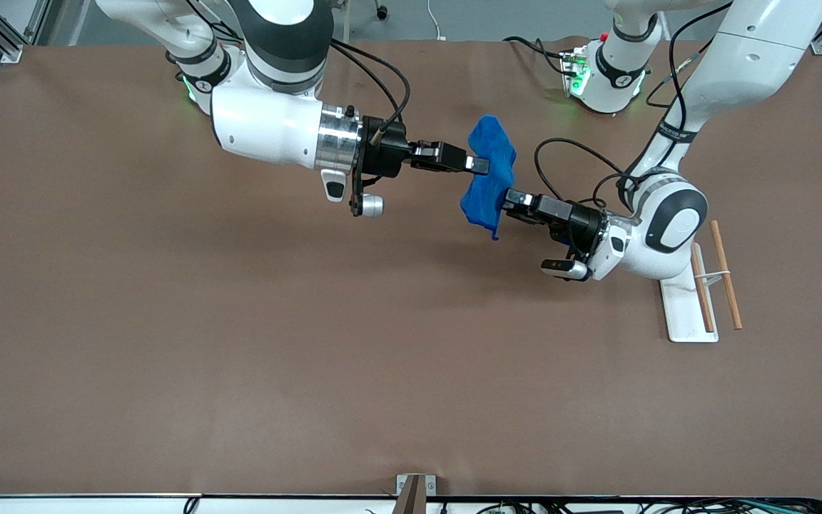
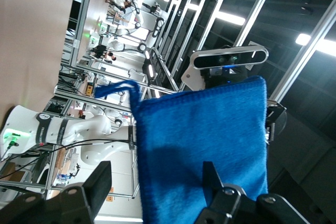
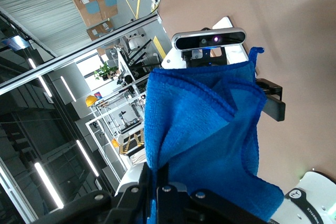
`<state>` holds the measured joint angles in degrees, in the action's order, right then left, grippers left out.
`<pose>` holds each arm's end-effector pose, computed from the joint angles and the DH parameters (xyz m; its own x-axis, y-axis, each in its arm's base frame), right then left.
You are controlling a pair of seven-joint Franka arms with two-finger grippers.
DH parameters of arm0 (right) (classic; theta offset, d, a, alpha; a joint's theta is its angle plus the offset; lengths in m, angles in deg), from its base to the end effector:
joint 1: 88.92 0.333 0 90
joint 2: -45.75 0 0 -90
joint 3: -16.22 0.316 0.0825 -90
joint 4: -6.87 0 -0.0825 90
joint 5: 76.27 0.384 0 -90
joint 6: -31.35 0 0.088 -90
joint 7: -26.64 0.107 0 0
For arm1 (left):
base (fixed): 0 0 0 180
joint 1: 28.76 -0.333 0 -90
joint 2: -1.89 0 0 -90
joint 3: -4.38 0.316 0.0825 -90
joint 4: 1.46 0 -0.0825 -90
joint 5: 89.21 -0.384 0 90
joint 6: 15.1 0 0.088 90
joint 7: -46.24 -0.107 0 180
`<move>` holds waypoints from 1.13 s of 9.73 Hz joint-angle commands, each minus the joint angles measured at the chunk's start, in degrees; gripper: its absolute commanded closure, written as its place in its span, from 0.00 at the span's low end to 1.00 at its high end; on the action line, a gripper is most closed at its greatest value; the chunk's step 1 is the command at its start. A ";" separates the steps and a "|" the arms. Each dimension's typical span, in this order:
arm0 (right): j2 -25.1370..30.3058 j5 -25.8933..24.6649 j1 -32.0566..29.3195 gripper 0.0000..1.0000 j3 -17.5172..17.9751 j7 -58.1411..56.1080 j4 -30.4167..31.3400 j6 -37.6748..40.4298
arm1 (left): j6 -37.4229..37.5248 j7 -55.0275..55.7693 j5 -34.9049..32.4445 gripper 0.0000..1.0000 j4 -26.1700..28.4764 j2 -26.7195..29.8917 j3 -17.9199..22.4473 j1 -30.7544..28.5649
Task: Right arm passes towel to left arm to hang
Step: 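Grasp the towel with the left gripper beside the right gripper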
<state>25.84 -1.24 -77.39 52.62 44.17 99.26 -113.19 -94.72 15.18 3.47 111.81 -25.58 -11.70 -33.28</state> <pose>0.5117 0.4649 0.5210 0.8901 -0.1663 -0.4244 -0.4535 -0.2308 -0.8608 0.5438 -0.2214 0.3067 0.9004 -0.3266 -0.2874 0.3611 0.1927 0.9124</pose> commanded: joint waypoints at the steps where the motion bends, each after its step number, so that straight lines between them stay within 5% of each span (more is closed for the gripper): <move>1: -0.48 1.43 0.42 1.00 0.34 -0.74 -0.72 -0.83 | 0.42 -1.28 0.57 0.28 0.72 -0.74 -0.09 -0.23; 11: -0.48 1.43 0.51 1.00 0.25 -0.74 -0.72 -0.74 | 4.82 -0.49 -1.19 0.54 0.72 0.84 0.00 -3.91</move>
<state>25.77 -1.23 -77.25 52.61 44.16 99.25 -113.21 -89.76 15.18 3.45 111.38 -24.63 -11.70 -36.44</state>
